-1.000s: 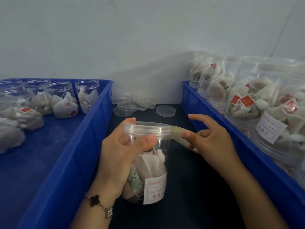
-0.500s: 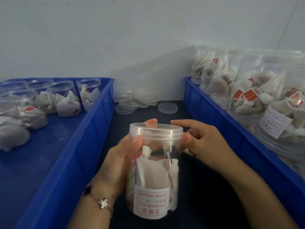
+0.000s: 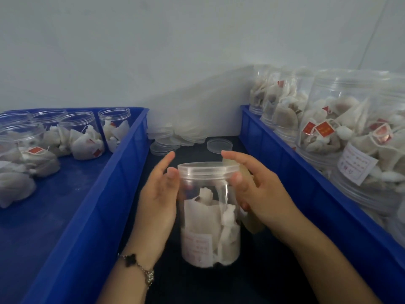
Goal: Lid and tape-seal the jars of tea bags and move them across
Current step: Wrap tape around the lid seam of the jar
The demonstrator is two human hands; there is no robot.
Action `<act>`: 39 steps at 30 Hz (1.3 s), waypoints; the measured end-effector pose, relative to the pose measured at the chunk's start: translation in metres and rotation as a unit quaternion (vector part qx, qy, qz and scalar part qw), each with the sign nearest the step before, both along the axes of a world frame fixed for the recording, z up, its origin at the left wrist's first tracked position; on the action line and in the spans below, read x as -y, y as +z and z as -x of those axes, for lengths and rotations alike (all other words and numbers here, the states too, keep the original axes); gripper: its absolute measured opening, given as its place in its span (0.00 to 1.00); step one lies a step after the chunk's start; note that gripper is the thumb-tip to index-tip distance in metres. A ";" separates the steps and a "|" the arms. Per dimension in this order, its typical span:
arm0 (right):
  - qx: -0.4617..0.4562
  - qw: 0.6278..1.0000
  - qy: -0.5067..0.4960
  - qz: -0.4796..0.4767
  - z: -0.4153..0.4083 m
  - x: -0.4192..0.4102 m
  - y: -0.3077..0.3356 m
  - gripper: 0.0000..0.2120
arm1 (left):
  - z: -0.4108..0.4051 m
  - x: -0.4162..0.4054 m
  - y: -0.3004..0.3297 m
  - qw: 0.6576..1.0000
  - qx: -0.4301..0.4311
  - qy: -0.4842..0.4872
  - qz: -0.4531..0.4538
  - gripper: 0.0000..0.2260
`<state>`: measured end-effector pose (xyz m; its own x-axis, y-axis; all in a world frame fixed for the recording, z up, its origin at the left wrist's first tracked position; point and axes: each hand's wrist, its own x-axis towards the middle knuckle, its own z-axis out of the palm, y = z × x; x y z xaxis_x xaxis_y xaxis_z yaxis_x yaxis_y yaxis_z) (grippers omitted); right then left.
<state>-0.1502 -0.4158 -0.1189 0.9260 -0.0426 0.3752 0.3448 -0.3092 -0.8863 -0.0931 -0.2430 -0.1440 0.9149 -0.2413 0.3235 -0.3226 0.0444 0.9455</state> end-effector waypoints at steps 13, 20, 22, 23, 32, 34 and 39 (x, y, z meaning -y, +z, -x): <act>-0.045 0.987 0.068 0.139 -0.005 0.008 -0.010 0.53 | 0.005 0.011 -0.009 0.988 0.107 0.061 -0.090 0.44; 0.003 0.922 -0.217 0.320 -0.004 0.016 -0.009 0.43 | 0.004 0.009 -0.007 0.980 0.134 0.088 -0.118 0.47; -0.042 0.916 -0.227 0.327 -0.005 0.019 -0.010 0.35 | 0.004 0.008 -0.007 0.980 0.138 0.079 -0.122 0.42; -0.055 0.914 -0.224 0.333 -0.007 0.020 -0.012 0.32 | 0.004 0.007 -0.007 0.980 0.137 0.078 -0.122 0.39; -0.006 0.968 -0.126 0.218 -0.009 0.015 -0.006 0.34 | 0.011 0.002 0.006 0.992 0.086 0.049 -0.080 0.30; -0.036 0.981 -0.059 0.184 -0.003 0.016 -0.002 0.34 | 0.010 -0.002 0.006 0.992 0.076 0.075 -0.069 0.29; -0.020 0.974 -0.070 0.216 0.001 0.020 0.003 0.40 | 0.005 -0.010 0.008 0.978 0.091 0.154 -0.109 0.31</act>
